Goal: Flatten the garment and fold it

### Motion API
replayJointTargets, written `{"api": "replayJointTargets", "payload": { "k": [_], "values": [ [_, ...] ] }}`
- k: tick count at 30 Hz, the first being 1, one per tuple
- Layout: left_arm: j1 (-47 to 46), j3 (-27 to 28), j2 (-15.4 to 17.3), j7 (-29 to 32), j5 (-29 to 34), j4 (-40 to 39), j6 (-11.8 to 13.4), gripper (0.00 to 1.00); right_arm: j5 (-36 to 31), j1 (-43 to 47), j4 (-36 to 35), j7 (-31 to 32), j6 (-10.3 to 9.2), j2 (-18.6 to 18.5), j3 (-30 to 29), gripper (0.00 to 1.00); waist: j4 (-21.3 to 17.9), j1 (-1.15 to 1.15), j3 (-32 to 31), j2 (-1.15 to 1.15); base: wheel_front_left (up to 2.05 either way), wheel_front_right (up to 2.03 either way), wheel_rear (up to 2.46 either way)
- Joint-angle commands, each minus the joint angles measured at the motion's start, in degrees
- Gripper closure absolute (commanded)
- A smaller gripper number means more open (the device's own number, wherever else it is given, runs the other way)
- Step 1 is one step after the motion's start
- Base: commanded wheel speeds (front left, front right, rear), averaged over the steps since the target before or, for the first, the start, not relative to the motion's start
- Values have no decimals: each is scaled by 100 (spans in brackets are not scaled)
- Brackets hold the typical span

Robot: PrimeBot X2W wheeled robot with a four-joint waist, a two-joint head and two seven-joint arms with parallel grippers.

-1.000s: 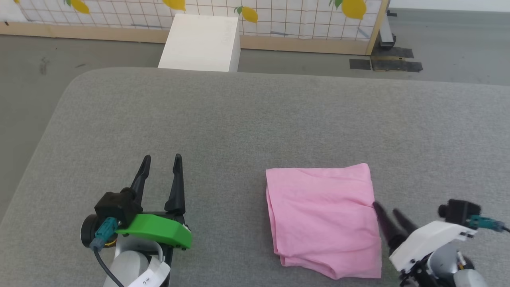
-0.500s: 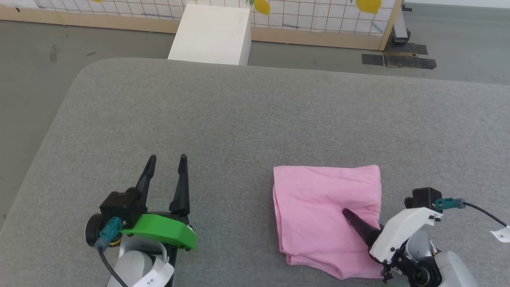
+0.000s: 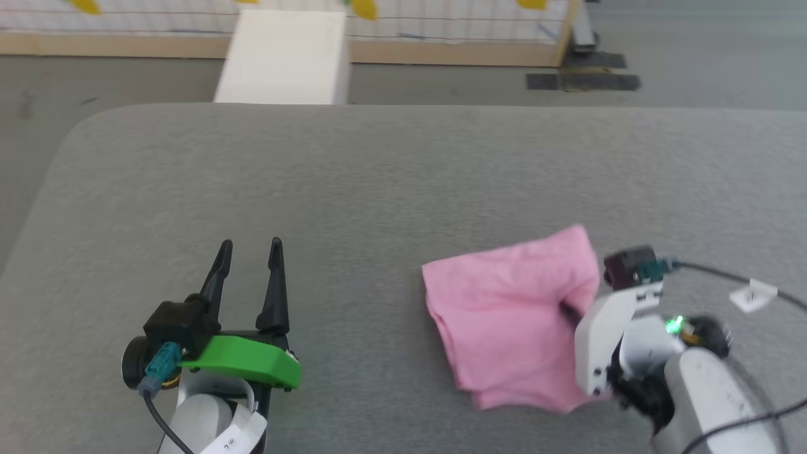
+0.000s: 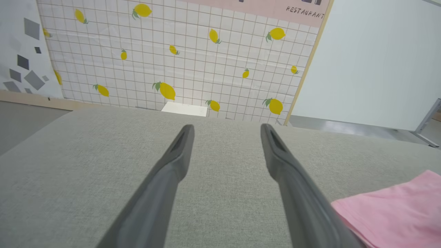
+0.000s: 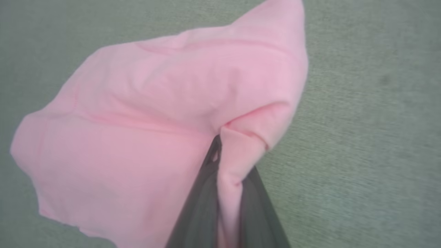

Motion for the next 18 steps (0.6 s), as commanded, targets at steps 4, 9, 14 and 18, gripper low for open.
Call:
{"api": "replayJointTargets", "payload": {
  "k": [4, 9, 14, 18],
  "values": [
    [-61, -10, -8, -22, 143, -87, -54, 0, -815, -488, -377, 180, -10, -556, 384, 100, -920, 0, 335, 0, 0, 0, 0],
    [-330, -94, 13, -22, 273, -142, -105, 0, -1126, -1071, -258, 89, -10, -1054, 679, 100, -1551, 0, 689, 0, 0, 0, 0],
    [-688, -275, 106, -22, 417, -137, -159, 0, -1270, -1719, 337, -305, -10, -1467, 878, 100, -2021, 0, 1137, 0, 0, 0, 0],
    [-928, -384, 239, -15, 507, -150, -182, 0, -1393, -2193, 931, -641, -10, -1689, 878, 100, -2231, 0, 1485, 0, 0, 0, 0]
  ]
}}
